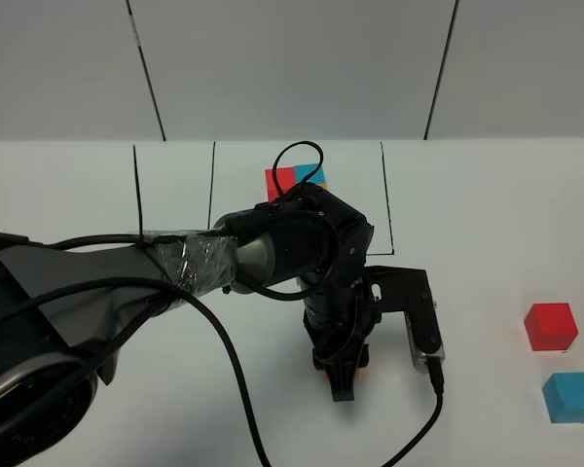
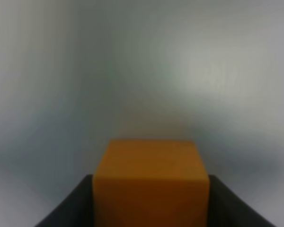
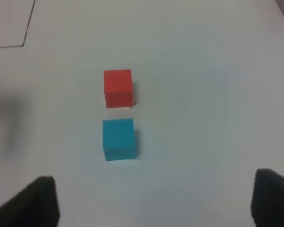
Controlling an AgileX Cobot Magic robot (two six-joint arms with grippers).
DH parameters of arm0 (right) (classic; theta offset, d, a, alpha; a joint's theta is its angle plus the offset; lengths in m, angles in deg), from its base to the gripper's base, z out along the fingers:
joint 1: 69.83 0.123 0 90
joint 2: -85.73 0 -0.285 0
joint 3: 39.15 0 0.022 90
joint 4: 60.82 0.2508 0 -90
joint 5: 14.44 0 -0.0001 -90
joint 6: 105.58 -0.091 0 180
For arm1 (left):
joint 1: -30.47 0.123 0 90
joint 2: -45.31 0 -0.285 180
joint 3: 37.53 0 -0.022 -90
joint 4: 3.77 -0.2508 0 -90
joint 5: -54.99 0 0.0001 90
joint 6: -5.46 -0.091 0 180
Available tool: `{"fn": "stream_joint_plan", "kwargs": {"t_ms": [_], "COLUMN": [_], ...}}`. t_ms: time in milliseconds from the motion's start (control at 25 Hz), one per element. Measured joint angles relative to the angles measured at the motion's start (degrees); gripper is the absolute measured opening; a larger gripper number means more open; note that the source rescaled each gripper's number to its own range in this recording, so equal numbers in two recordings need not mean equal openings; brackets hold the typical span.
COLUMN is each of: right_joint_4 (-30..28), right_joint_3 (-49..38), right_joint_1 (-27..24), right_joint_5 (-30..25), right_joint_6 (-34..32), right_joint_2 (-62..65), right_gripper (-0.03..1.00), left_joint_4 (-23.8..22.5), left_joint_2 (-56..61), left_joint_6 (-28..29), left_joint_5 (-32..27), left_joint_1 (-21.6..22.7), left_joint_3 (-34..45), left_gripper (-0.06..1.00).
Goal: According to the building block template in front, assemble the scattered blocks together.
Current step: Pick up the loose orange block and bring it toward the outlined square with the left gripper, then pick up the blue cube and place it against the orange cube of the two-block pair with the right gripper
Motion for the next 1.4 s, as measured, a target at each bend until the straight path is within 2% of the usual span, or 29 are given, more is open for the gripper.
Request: {"fn": "stream_joint_plan", "kwargs": {"t_ms": [160,600,720,1200,1400], "right_joint_4": [0.0,0.0,0.0,0.0,0.0], "right_joint_3": [0.0,0.0,0.0,0.0,0.0], "right_joint_1": [0.0,0.0,0.0,0.0,0.0], "right_joint_5": [0.0,0.0,0.0,0.0,0.0], "right_joint_6": [0.0,0.0,0.0,0.0,0.0], "right_joint_2": [0.0,0.0,0.0,0.0,0.0], "right_gripper": [0.87,0.87,0.87,0.87,0.87], "left_joint_4": [0.0,0.0,-0.1,-1.6,-1.9], "left_joint_2": [0.0,0.0,0.0,2.0,3.8], "left_joint_6": [0.1,0.1,0.1,0.3,0.8], "left_joint_5": [0.0,-0.1,-0.6,-4.3,-9.8], "left_joint_1": [0.0,0.0,0.0,0.0,0.0], "left_joint_3": [0.0,0.0,0.0,-1.6,-4.5], "left_gripper": [0.13,0.46,0.51,0.53,0.53]}}
